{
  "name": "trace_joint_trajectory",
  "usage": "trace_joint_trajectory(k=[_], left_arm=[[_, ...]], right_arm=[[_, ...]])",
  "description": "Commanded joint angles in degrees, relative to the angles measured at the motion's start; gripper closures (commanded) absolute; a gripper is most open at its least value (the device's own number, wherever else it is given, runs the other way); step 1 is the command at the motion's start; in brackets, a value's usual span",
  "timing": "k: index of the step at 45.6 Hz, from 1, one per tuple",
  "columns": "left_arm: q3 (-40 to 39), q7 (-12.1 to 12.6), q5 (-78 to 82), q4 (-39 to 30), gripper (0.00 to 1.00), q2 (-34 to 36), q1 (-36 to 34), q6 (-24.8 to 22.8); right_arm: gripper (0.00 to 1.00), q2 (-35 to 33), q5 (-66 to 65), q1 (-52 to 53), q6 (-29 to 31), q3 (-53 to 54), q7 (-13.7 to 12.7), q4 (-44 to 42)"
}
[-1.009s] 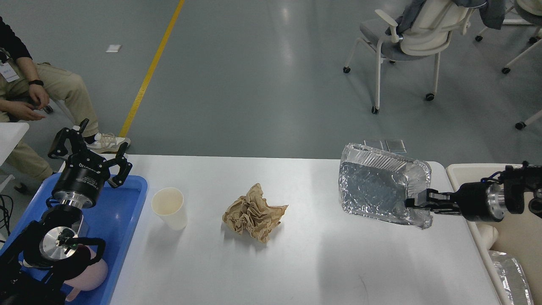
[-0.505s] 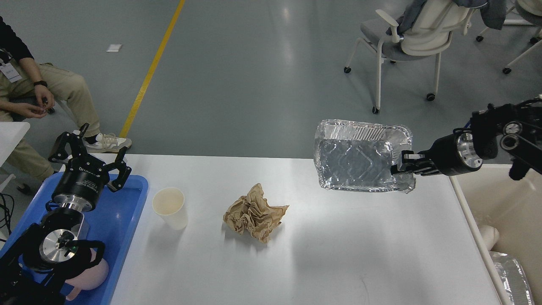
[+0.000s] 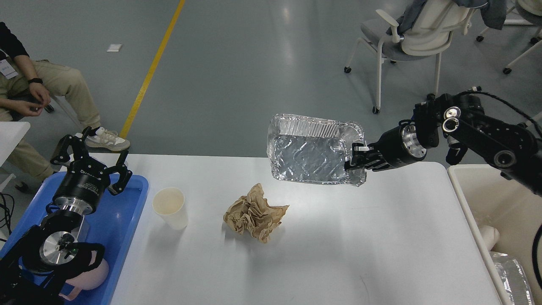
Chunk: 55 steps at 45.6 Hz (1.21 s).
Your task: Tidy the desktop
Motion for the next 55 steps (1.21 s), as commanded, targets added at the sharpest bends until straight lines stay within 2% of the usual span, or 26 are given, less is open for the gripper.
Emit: trace_joint_trajectory(k=[1,6,16,18,21,26,35,44,52,55], left_arm=[[0.02,-0.05,0.0,-0.16,0.03,1.49,0.94,0.11],[-0.15,-0.14,0.0,-0.07,0.03,1.93,1.12,0.11],[0.46,1.18,0.09,-0.16,0.03,4.3,1.21,0.63],[1.86,1.01,0.18,-0.51,0.03,5.88,1.21,0.38],[7.13,0.39,0.35,-2.26,0.03,11.85,1.03,0.28],[10.48,0.48,0.44,-8.41,0.03,18.79,1.47,0.63],[11.89,0.92,0.62,-19.84,0.03,30.92,8.23,4.5],[15.05,0.83,3.68,-24.41,0.03,40.15,15.88,6.87],[12.77,0.22,13.71,-26.7,0.03,44.64,24.75,9.34],[11.19,-1.01,15.12,-26.7,0.03,47.01,28.09,9.69]], right_arm=[[1.0,2.62,-0.09,0.1,-0.26,0.01,-0.01,-2.14],[1.0,3.32,-0.09,-0.08,-0.52,0.01,0.08,-3.29],[1.0,3.5,-0.09,-0.34,-0.79,0.18,0.08,-3.55],[1.0,3.5,-0.09,-0.34,-0.87,0.18,0.17,-3.55],[1.0,4.03,-0.09,-0.25,-0.96,0.36,0.17,-3.55],[1.0,4.03,-0.09,-0.25,-1.05,0.45,0.17,-3.47],[1.0,3.85,-0.09,-0.34,-1.23,0.45,0.17,-3.55],[1.0,4.11,-0.09,-0.34,-1.84,0.53,0.17,-3.64],[1.0,4.03,-0.09,0.1,-1.93,0.53,0.17,-3.64],[1.0,3.76,-0.09,0.1,-1.93,0.53,0.17,-3.64]])
